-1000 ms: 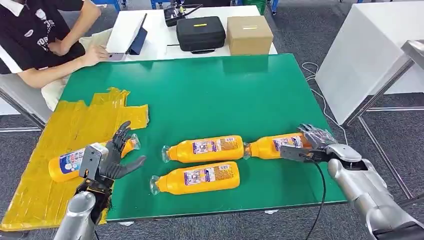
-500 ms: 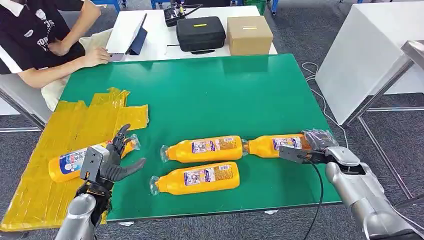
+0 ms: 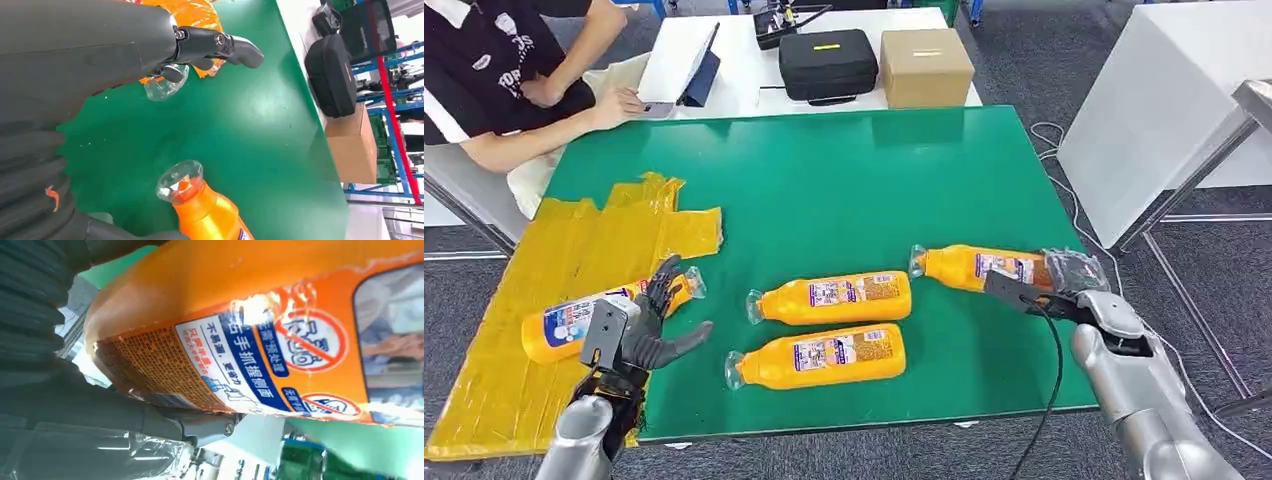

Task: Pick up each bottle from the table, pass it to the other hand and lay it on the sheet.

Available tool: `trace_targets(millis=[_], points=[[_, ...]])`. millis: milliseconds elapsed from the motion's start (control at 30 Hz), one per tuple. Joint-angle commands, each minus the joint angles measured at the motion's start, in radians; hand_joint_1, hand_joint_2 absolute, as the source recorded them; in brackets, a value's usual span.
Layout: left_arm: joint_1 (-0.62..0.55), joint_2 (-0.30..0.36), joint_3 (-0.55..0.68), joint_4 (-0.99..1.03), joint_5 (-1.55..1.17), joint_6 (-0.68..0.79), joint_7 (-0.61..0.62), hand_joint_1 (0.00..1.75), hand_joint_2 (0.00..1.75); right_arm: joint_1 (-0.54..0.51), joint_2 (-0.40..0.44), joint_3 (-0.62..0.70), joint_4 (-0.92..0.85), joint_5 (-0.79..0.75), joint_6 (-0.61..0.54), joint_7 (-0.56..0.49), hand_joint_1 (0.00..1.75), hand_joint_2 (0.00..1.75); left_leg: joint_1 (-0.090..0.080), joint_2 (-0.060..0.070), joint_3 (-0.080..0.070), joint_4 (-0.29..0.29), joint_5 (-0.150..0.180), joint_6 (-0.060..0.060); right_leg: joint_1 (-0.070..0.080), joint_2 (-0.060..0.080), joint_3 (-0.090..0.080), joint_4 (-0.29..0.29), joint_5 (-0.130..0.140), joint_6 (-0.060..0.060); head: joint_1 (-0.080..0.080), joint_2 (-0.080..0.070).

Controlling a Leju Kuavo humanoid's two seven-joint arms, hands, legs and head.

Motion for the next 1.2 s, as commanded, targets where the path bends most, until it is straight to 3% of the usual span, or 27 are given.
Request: trace_targets(millis=[33, 167, 300, 433, 767, 967, 1200], points=[[-0.02, -0.014, 0.043, 0.013, -0.005, 0.005, 0.021, 0.0, 1.75, 0.012, 0.073, -0.124, -0.201, 0.064, -0.061, 0.104, 1.75, 1.75, 0.0, 0.001, -0.001, 0.0, -0.001, -0.002, 0.0, 0.0, -0.001, 0.0, -0.001, 0.0, 0.0, 0.0], [-0.019, -0.017, 0.044, 0.009, -0.009, 0.006, 0.034, 0.0, 1.75, 0.039, 0.119, -0.156, -0.325, 0.115, -0.091, 0.154, 1.75, 1.75, 0.0, 0.001, -0.006, 0.0, -0.001, -0.002, 0.0, 0.001, -0.006, 0.0, -0.001, 0.0, 0.0, 0.0], [-0.015, -0.022, 0.026, -0.011, -0.024, 0.009, 0.042, 0.0, 1.75, 0.036, 0.198, -0.135, -0.35, 0.07, -0.221, 0.098, 1.75, 1.75, 0.0, 0.002, -0.007, -0.001, -0.001, -0.002, 0.0, 0.002, -0.008, -0.001, 0.0, 0.0, 0.0, 0.0], [-0.037, -0.026, -0.02, -0.047, -0.05, -0.019, 0.052, 0.0, 1.75, 0.087, 0.308, -0.093, -0.409, -0.317, -0.271, -0.176, 1.75, 1.75, 0.001, 0.002, -0.008, 0.0, -0.001, -0.002, 0.002, 0.002, -0.009, -0.001, 0.0, -0.001, 0.0, 0.0], [-0.04, -0.023, -0.029, -0.042, -0.05, -0.018, 0.055, 0.0, 1.75, 0.099, 0.292, -0.078, -0.407, -0.329, -0.3, -0.176, 1.75, 1.75, 0.001, 0.0, -0.009, -0.001, -0.001, -0.001, 0.001, 0.0, -0.009, 0.0, -0.001, 0.0, 0.0, 0.0], [-0.08, -0.023, -0.089, -0.072, -0.022, -0.073, 0.034, 0.0, 1.75, 0.113, 0.391, 0.003, -0.412, -0.596, -0.154, -0.377, 1.75, 1.75, 0.002, 0.0, -0.008, 0.0, -0.001, -0.003, 0.001, -0.001, -0.008, 0.0, -0.001, -0.001, 0.0, 0.0], [-0.175, -0.028, -0.217, -0.058, 0.019, -0.114, 0.051, 0.0, 1.75, 0.057, 0.407, 0.128, -0.201, -0.798, 0.029, -0.422, 1.75, 1.75, 0.002, -0.001, -0.008, 0.0, -0.001, -0.003, 0.002, -0.002, -0.008, -0.001, -0.001, -0.001, 0.0, 0.0]])
